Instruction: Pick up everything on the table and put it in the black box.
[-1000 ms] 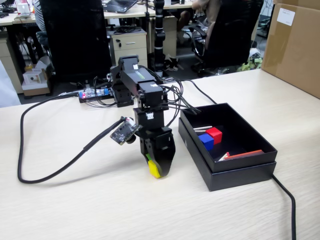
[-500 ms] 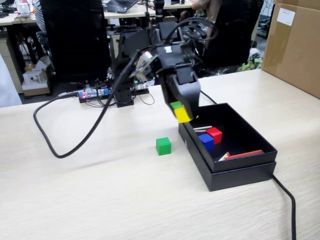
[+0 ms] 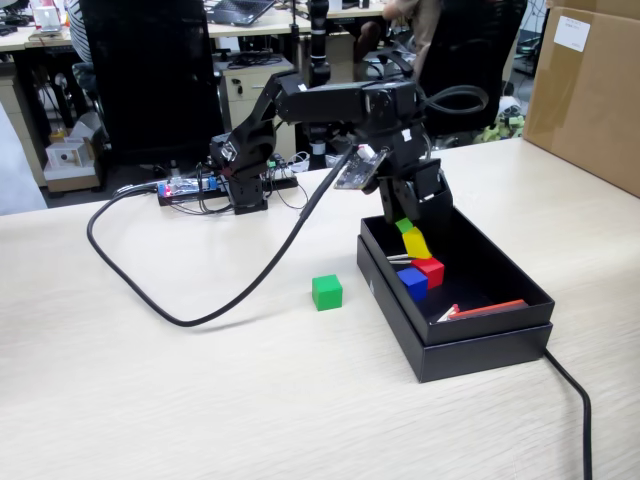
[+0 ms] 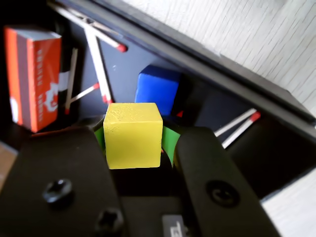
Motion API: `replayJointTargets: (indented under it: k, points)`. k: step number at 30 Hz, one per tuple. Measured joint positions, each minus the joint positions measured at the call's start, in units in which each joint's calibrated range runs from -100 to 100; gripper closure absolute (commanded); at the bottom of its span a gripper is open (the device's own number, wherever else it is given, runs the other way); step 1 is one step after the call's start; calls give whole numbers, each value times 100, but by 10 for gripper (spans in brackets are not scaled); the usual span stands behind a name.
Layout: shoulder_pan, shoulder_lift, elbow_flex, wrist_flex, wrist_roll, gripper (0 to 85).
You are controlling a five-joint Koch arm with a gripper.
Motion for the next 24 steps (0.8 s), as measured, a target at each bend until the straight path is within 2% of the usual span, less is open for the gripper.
replayJointTargets:
  k: [3,6,13,20,24]
  points:
    - [-24,207,-64,0,20,798]
    - [-34,220,-183,0,20,654]
    - [-39,142,-438,-194,20,460]
    - [-264,-1838,-466,-325,20,460]
    - [-552,-3042,-1470,-333,5,450]
